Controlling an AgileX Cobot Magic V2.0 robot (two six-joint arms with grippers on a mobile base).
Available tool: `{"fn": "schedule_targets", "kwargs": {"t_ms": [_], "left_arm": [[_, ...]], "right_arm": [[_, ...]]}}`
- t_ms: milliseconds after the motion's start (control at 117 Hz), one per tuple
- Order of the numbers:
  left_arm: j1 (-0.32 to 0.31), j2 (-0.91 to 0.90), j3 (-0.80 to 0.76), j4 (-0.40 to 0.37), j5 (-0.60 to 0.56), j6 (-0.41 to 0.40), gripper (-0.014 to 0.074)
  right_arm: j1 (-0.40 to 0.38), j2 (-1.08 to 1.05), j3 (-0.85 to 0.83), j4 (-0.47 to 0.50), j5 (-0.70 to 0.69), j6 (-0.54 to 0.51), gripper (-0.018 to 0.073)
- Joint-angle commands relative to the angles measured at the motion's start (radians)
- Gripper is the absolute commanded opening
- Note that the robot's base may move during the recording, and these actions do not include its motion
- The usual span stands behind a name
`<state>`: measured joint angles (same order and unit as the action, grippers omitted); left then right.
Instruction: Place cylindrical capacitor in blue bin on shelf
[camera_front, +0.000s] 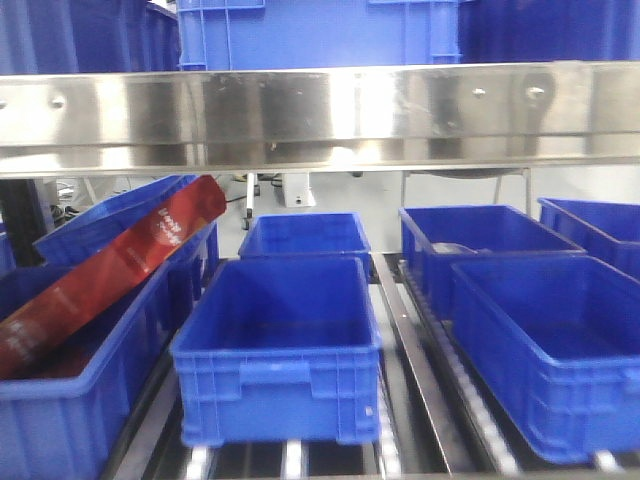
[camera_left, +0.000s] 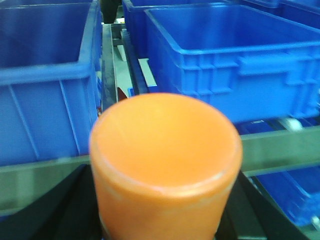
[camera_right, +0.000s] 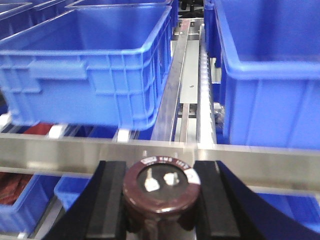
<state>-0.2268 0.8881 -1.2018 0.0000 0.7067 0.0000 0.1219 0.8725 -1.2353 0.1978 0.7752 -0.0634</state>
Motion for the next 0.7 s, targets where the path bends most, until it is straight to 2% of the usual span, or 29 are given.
{"fn": "schedule_targets", "kwargs": {"t_ms": [0,691], "left_arm": [[-0.006,-0.004,0.0,-0.008,-0.021,0.0,-0.0111],[-0.006,-0.004,0.0,-0.008,-0.021,0.0,-0.0111]], "right_arm": [[0.001,-0.006,-0.008,-0.004,-0.026,-0.008,-0.0102],[0.001,-0.006,-0.008,-0.004,-0.028,-0.008,-0.0102]]}}
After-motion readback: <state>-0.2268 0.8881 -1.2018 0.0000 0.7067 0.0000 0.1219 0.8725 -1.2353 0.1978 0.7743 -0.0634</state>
